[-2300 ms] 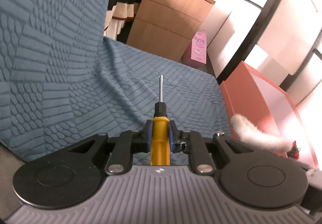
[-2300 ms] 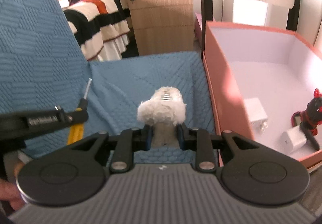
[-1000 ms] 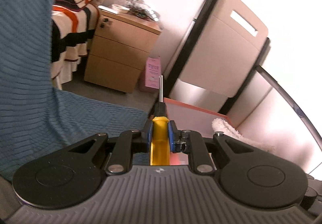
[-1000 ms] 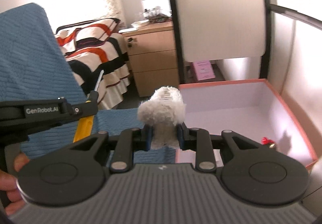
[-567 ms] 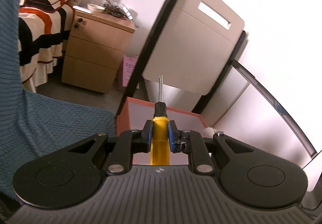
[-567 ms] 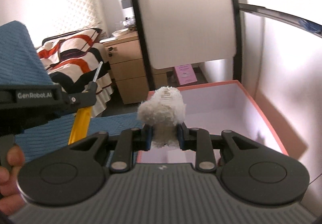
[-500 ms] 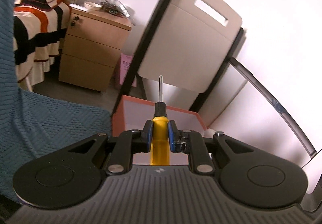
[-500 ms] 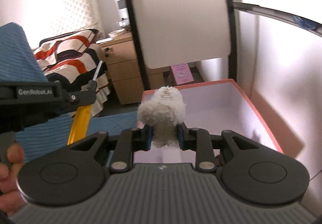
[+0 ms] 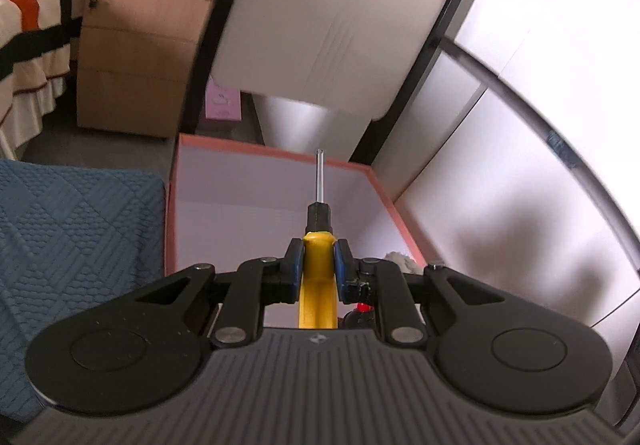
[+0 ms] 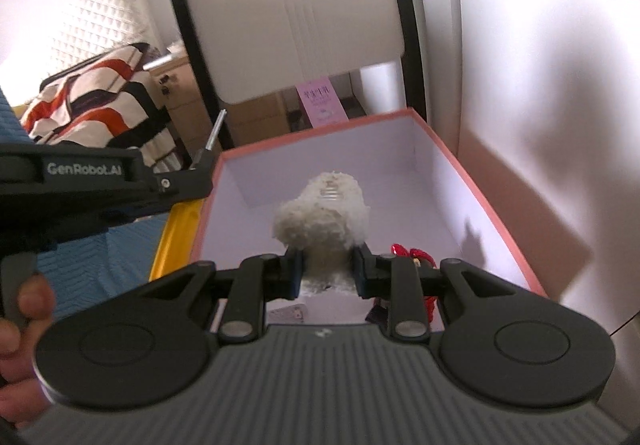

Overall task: Organize rigid objects
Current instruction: 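Carry the fluffy toy and screwdriver over the pink box with both grippers, then open both grippers to drop the fluffy toy and screwdriver into the box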

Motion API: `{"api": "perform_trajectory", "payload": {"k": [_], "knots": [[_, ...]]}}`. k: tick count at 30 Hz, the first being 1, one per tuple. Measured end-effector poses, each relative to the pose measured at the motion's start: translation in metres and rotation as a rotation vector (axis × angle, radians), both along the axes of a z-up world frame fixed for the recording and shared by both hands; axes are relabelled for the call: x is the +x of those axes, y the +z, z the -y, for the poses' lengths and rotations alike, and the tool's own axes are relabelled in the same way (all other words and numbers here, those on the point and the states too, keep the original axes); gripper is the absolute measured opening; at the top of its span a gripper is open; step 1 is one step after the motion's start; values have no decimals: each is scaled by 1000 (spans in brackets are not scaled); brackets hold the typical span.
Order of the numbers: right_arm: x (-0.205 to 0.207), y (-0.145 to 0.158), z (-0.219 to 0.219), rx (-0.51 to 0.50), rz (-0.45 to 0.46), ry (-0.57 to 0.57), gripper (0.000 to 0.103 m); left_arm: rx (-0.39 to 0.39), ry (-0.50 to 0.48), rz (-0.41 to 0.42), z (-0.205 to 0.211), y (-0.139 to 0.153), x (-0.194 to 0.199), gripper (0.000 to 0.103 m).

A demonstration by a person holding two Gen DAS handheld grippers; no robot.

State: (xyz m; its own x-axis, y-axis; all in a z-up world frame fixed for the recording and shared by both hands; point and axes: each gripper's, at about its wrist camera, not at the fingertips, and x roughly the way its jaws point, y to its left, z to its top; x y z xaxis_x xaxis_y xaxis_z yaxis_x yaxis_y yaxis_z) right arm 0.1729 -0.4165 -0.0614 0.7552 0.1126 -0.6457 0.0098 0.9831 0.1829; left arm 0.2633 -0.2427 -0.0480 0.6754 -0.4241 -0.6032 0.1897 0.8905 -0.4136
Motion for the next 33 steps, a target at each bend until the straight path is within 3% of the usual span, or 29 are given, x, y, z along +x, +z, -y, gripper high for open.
{"api": "perform_trajectory", "payload": {"k": [12, 18, 24, 30, 33], "knots": [[46, -45, 10, 9, -131, -31, 28, 45, -31, -143, 13, -59, 54, 19], [57, -59, 15, 41, -160, -47, 29, 26, -43, -203, 9, -78, 66, 19], [61, -64, 18, 37, -175, -66, 30, 19, -43, -265, 8, -88, 72, 20], [63, -65, 19, 44, -197, -85, 34, 53, -30, -242, 7, -81, 67, 23], [61, -61, 20, 41, -186, -94, 42, 69, -30, -221, 6, -71, 62, 24]]}}
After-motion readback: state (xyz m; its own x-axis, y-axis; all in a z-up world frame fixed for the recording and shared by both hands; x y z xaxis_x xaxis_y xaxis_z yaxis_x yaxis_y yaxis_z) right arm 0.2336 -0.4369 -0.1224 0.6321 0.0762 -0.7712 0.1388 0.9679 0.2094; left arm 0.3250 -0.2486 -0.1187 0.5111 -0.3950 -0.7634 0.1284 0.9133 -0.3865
